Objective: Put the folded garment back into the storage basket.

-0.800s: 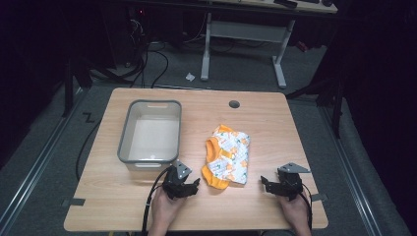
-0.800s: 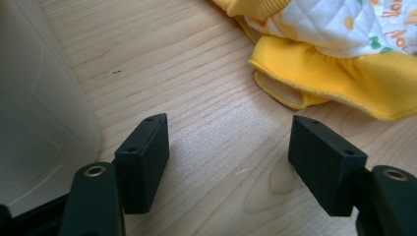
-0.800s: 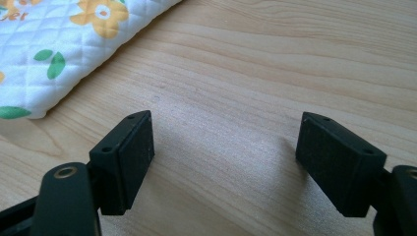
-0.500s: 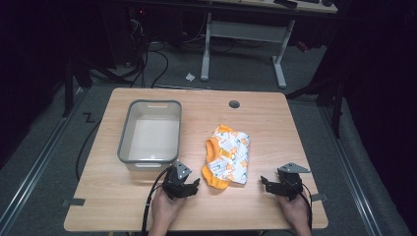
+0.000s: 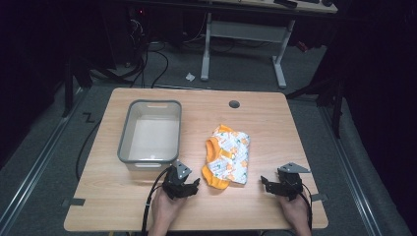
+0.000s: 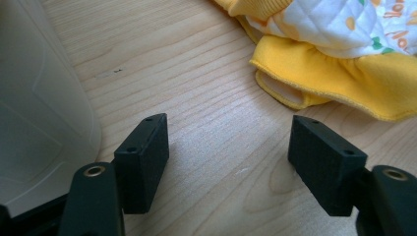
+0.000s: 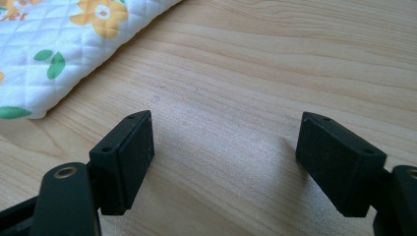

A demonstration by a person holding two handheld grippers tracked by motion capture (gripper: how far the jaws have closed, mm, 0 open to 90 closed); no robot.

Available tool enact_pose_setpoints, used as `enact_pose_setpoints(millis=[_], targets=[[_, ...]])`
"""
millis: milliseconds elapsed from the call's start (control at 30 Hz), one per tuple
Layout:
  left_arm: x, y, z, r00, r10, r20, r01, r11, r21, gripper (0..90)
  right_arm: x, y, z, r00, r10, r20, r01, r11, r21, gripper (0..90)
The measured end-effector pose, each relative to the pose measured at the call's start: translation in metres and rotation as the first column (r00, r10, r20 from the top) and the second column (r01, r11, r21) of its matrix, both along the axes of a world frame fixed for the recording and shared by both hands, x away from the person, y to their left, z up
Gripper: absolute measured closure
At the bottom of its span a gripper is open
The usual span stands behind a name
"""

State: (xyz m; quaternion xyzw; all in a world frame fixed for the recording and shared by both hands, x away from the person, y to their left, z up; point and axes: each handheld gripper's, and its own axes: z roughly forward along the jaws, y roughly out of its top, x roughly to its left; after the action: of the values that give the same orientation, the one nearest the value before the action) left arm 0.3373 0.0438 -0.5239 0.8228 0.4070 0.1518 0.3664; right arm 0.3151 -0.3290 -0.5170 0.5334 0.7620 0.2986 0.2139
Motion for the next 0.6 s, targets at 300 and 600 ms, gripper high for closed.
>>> enact_pose_setpoints(millis=[300,600], targets=[[0.0004,0.0002,0.0002,1.0,0.0,-0.008,0.0,1.0,-0.007,31.3,0.0001,-0.0001,0.0,1.0,0.001,0.001,-0.001,1.0,-0.001,22.6],[0.0017,0.0016,0.0003,0.9998,0.01,-0.016,-0.01,0.9995,-0.028,31.4,0.0001,-0.0001,0.0,1.0,0.001,0.001,-0.001,1.0,-0.001,22.6]])
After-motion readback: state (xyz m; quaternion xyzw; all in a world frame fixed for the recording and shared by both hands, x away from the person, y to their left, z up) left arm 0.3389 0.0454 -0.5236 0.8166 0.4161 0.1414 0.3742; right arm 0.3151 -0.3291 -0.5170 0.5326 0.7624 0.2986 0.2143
